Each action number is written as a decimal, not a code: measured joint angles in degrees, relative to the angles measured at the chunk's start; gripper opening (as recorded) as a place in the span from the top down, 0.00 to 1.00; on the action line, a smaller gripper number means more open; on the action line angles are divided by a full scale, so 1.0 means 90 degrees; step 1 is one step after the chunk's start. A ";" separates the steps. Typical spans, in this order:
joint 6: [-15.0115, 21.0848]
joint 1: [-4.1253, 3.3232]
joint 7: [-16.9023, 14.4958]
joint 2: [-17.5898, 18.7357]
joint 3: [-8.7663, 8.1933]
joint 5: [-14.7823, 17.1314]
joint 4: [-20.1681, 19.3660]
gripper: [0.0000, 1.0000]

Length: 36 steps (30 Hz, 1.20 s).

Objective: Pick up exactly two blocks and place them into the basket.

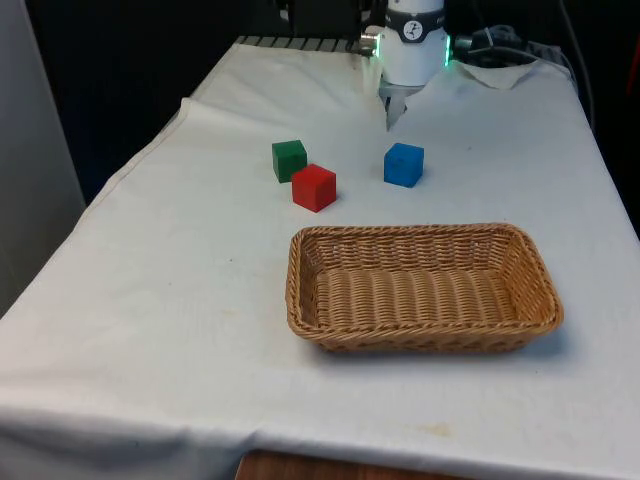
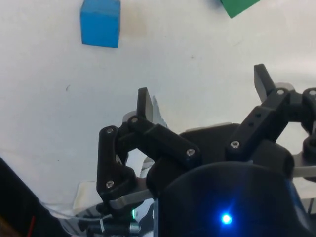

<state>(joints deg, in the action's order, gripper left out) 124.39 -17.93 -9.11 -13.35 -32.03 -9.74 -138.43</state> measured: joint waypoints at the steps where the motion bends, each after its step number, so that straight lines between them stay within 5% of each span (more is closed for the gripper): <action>1: 0.0070 0.0006 -0.0032 -0.0013 -0.0038 -0.0006 -0.0057 0.00; 20: 0.1464 0.0064 -0.0764 0.0166 -0.0872 -0.0057 -0.0923 0.00; 30: 0.2094 0.0064 -0.0872 0.0522 -0.1025 0.0038 -0.1089 0.00; 36: 0.2718 0.0057 -0.0942 0.1082 -0.1019 0.0337 -0.1133 0.00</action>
<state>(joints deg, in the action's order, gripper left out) 148.85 -17.42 -17.59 -3.61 -41.20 -6.70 -148.63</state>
